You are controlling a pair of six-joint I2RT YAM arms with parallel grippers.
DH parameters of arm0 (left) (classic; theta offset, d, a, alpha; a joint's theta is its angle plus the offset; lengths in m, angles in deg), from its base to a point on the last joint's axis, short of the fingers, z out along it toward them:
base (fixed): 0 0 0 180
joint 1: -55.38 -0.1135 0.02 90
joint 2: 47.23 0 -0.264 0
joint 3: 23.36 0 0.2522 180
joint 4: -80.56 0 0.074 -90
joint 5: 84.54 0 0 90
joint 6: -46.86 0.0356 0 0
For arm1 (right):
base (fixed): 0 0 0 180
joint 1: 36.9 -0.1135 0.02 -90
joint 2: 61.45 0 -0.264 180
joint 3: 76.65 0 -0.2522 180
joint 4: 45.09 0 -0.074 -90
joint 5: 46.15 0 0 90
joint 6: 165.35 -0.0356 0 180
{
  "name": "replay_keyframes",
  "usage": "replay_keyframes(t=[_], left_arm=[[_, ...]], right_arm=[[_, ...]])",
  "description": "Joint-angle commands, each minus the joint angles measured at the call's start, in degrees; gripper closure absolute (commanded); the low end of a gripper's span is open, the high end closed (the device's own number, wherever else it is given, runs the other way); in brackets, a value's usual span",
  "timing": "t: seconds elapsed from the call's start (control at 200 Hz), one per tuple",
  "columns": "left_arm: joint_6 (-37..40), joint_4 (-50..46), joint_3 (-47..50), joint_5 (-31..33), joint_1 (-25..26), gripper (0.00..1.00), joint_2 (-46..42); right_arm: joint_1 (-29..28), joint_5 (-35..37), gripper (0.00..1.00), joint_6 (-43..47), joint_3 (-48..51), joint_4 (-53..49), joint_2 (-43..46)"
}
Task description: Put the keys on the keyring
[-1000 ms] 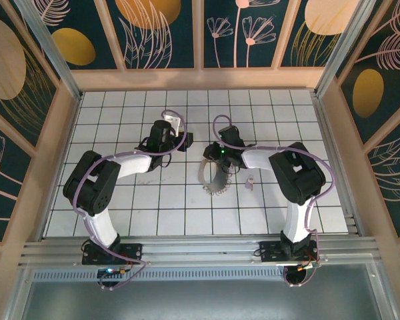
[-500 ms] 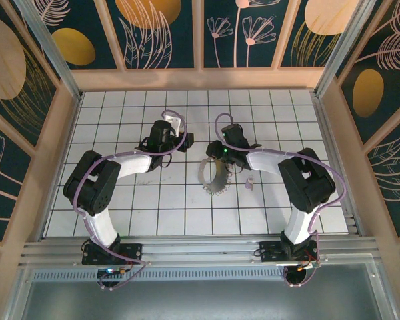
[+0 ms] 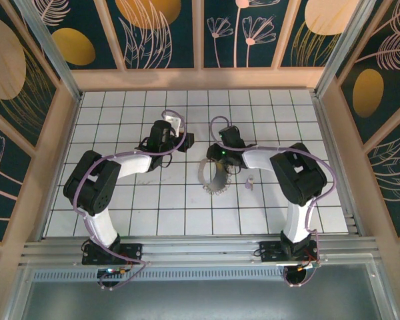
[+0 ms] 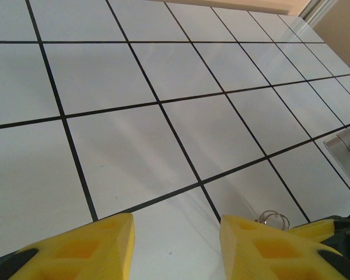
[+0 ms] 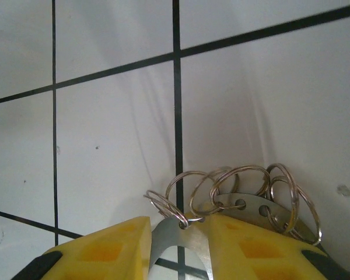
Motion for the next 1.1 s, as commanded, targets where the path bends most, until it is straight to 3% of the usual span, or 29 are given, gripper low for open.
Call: replay_keyframes(t=[0.0, 0.746, 1.096], left_arm=[[-0.52, 1.72, -0.87, -0.53, -0.41, 0.57, 0.92], [-0.75, 1.98, -1.07, -1.14, -0.41, 0.57, 1.57], [-1.16, 2.31, -1.11, -1.32, -0.41, 0.57, 1.46]], right_arm=[[0.04, -0.18, 0.68, 1.42, -2.0, 0.07, -1.27], [-0.53, -0.18, 0.71, 3.97, -5.69, 0.64, -4.19], [-2.67, 5.92, 0.71, 6.61, -6.17, -1.13, -1.57]])
